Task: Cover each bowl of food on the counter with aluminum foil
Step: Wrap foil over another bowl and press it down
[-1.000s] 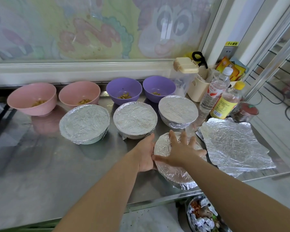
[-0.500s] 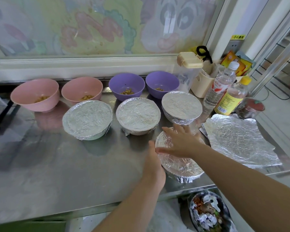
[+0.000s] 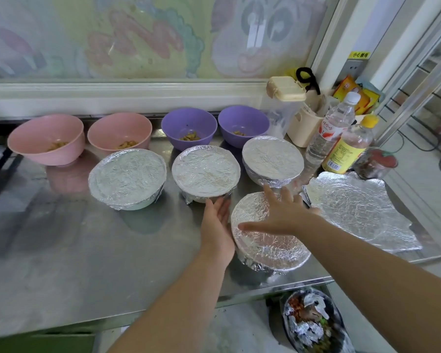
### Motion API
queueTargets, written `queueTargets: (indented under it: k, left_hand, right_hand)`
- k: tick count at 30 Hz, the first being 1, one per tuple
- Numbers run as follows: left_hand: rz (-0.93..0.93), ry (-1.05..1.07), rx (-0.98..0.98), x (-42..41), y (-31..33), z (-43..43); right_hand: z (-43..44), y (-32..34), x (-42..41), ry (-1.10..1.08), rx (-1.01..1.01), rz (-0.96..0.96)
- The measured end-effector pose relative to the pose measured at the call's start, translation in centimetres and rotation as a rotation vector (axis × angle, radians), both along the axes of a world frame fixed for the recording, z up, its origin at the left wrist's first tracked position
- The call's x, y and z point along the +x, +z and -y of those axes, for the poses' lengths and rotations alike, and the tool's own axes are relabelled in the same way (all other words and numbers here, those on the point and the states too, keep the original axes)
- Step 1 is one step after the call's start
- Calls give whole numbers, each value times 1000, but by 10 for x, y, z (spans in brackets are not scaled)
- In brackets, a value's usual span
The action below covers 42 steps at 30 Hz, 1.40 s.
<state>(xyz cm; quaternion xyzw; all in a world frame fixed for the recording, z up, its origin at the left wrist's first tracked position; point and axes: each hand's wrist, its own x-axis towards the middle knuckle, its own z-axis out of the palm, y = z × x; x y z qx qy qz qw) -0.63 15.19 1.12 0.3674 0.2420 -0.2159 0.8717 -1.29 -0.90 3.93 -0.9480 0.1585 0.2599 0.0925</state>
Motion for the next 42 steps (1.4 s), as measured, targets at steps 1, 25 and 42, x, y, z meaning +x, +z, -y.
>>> queueTargets:
  k: [1,25,42]
  left_hand:
    - [0,-3,21,0,-4,-3]
    - [-66,-358,-127,-72,-24,-36]
    - [274,-527,500,-52,-43,-46]
  right_hand:
    - [-2,-1,-1,34,-1,16]
    - [-23,2,-7,61,13,-45]
    - [-20,-3,-6,73,5,-33]
